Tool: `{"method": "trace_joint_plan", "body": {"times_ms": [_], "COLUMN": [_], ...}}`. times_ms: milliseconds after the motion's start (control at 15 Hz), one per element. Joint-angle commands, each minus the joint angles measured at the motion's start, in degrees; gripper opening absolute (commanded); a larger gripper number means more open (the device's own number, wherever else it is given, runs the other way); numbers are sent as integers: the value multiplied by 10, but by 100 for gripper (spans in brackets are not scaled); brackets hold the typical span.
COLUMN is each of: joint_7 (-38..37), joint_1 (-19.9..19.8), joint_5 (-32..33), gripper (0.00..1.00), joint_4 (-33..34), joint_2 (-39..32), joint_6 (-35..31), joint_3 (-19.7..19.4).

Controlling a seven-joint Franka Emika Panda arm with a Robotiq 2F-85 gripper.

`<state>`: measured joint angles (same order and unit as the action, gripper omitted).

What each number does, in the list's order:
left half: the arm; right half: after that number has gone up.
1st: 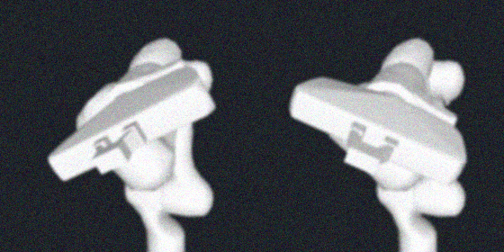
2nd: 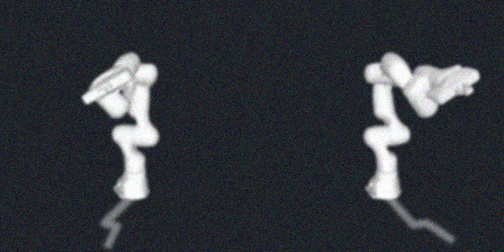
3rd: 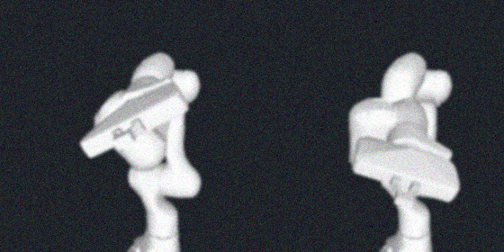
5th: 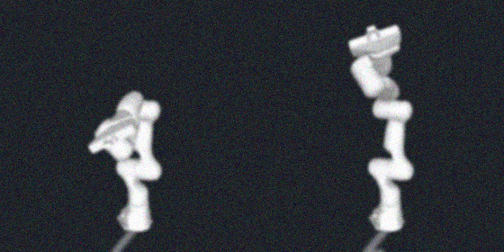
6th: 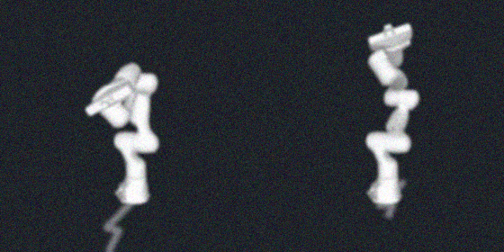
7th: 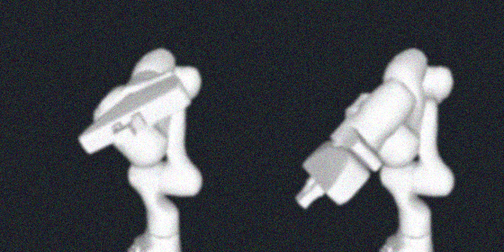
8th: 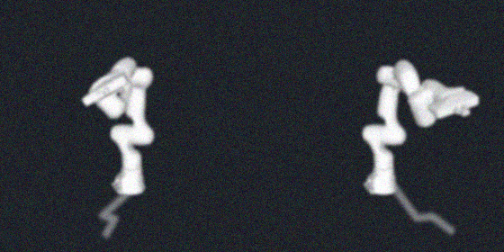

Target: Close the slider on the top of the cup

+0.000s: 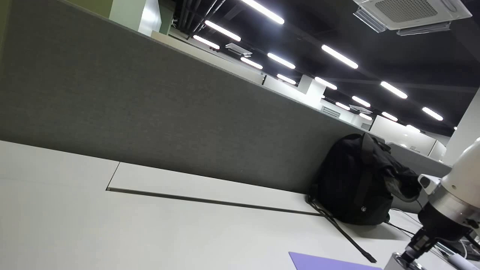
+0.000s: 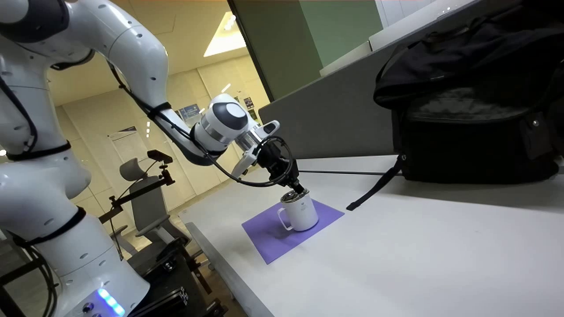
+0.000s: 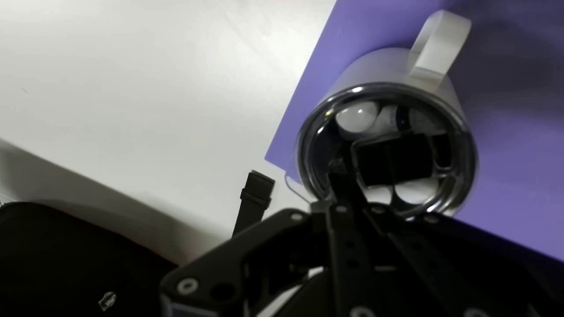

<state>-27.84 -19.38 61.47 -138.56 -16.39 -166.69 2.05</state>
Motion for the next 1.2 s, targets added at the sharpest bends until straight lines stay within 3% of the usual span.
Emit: {"method": "trace_joint_plan", "body": {"times_ms": [0,533,800,1000,1067,1133], "joint_7": [2,39,3,38,68,104], "joint_1": [1,1,10,-11,45,42], "joint_5": [-39,-135,-109,-146,-188,-229], "gripper": [0,0,0,0,0,0], "joint_4": [1,-10,-5,-20,-26,-33], "joint_2": [-6,18,39,88,108,127], "joint_6": [13,88,113,101,89,83], "joint_3": [14,51,39,45,-14,-15]}}
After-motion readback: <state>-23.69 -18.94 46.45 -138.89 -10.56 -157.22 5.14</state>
